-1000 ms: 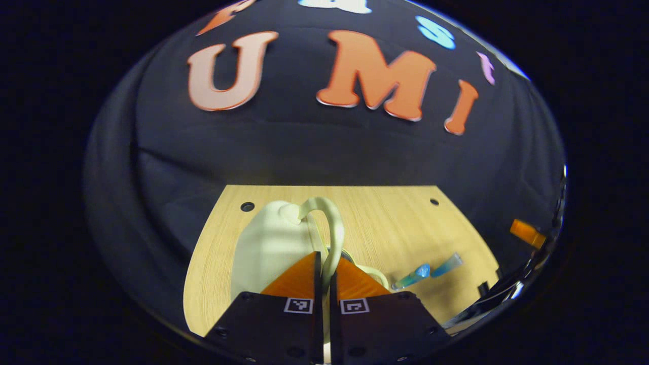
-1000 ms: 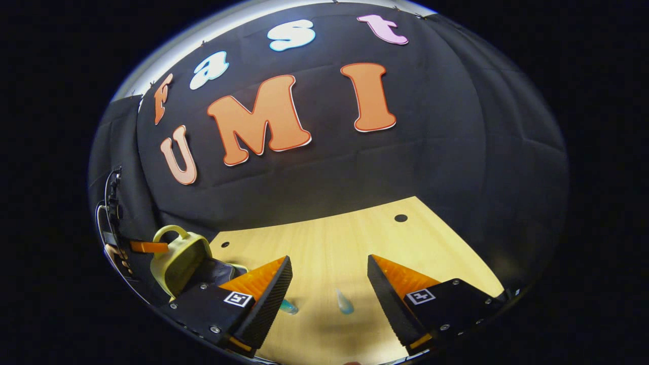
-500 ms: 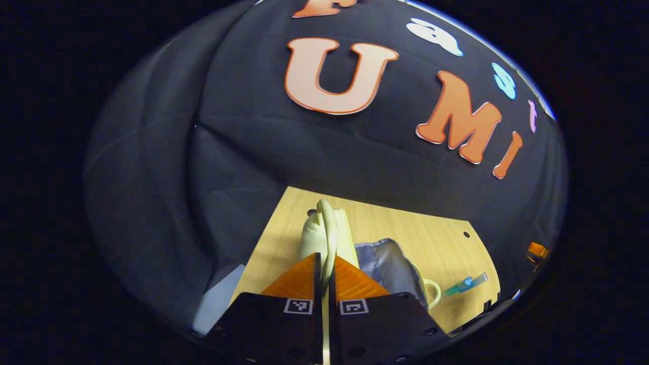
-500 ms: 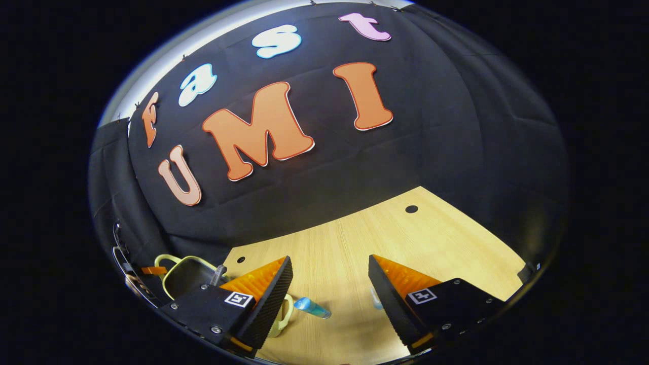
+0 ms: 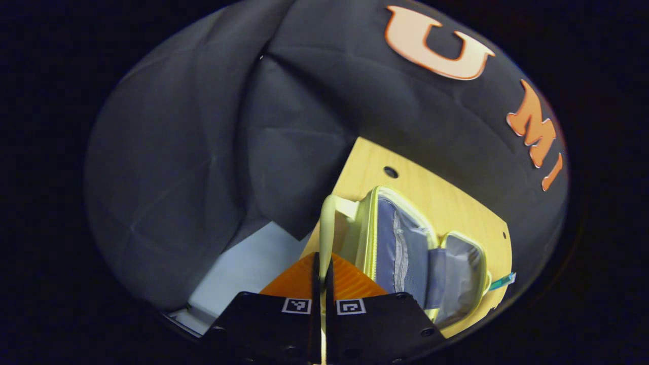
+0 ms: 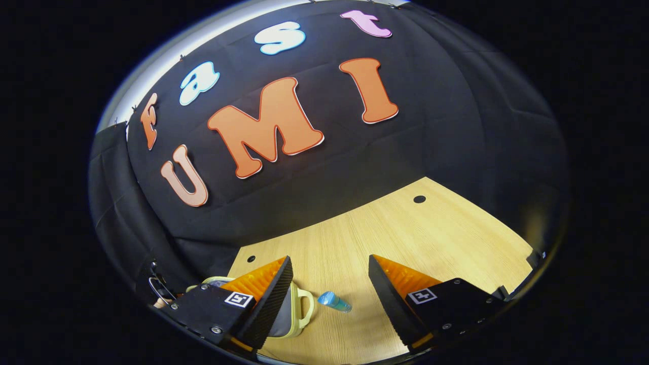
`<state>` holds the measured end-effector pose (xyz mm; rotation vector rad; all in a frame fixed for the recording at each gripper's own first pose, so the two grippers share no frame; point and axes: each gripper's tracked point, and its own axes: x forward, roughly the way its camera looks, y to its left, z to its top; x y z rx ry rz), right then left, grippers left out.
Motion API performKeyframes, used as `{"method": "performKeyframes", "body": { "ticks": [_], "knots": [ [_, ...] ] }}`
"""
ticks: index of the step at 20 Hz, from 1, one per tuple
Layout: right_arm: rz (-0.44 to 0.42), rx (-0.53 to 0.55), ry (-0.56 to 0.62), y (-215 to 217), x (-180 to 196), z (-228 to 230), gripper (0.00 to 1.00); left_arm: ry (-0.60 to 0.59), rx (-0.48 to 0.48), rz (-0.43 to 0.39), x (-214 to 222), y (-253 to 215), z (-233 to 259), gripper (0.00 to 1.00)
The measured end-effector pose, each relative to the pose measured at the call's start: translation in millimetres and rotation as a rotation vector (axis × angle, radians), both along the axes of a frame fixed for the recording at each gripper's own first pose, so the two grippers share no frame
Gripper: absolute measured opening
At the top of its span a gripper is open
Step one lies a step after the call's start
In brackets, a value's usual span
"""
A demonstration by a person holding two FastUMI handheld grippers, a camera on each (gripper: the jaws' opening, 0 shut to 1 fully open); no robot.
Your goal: First open the suitcase, pack the skin care products into it, and then close the suitcase.
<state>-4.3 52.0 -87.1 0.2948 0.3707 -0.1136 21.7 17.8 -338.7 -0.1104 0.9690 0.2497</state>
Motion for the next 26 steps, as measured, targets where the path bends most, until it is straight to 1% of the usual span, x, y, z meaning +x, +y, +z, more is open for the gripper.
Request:
{"method": "performKeyframes", "body": {
  "ticks": [2,4,5,6,7,8,9,10,12,13,15,17,18,20,22,23,24,26],
  "knots": [
    [-0.004,-0.016,0.019,-3.4,-3.6,-4.8,0.95,0.041,-0.004,0.023,-7.9,1.3,-5.6,0.04],
    [-0.008,-0.034,0.037,-7.9,-7.4,-8.8,0.95,0.085,0.051,0.04,-9.6,17.5,-12.2,0.06],
    [-0.008,-0.041,0.045,-9.4,-9.3,-10.6,0.95,0.108,0.059,0.04,-10.0,16.1,-10.3,0.14],
    [-0.008,-0.047,0.05,-10.8,-10.5,-11.7,0.95,0.124,0.065,0.044,-7.4,13.6,-10.5,0.15],
    [-0.007,-0.055,0.053,-13.2,-12.6,-11.5,0.95,0.121,0.111,0.05,-8.3,18.2,-8.2,0.13],
    [-0.008,-0.066,0.055,-16.8,-13.4,-11.1,0.95,0.125,0.17,0.051,-8.0,26.7,-3.8,0.21],
    [-0.008,-0.078,0.056,-20.7,-14.0,-12.3,0.95,0.119,0.222,0.046,-10.3,31.3,5.2,0.33],
    [-0.008,-0.087,0.056,-24.3,-14.2,-12.2,0.95,0.089,0.249,0.03,-4.8,28.3,15.9,0.46],
    [-0.01,-0.095,0.057,-33.3,-13.8,-15.3,0.95,0.002,0.281,-0.018,7.8,0.2,42.9,0.72],
    [-0.008,-0.093,0.06,-35.8,-14.4,-18.6,0.95,-0.052,0.333,-0.038,16.6,-13.3,63.7,0.82],
    [-0.003,-0.098,0.057,-43.0,-13.7,-21.7,0.95,-0.178,0.421,-0.112,32.4,-52.3,104.5,1.0],
    [0.003,-0.126,0.048,-52.7,-11.5,-24.7,0.95,-0.315,0.47,-0.184,43.2,-104.7,159.7,1.0],
    [0.008,-0.147,0.043,-58.1,-8.7,-25.4,0.95,-0.388,0.472,-0.205,44.6,-128.6,189.8,1.0],
    [0.025,-0.199,0.021,-68.6,-5.1,-25.0,0.95,-0.526,0.405,-0.244,38.5,-185.0,233.5,1.0],
    [0.05,-0.258,-0.005,-78.6,-0.8,-25.7,0.95,-0.65,0.301,-0.304,33.7,-242.3,271.0,0.99],
    [0.065,-0.278,-0.001,-81.4,-0.4,-30.1,0.95,-0.67,0.259,-0.347,32.2,-281.3,281.4,0.99],
    [0.078,-0.295,-0.006,-84.4,1.1,-32.4,0.95,-0.673,0.229,-0.388,36.4,-306.6,277.3,1.0],
    [0.093,-0.322,-0.009,-90.0,5.1,-38.3,0.95,-0.674,0.182,-0.437,42.5,-350.2,273.8,0.99]
  ]
}}
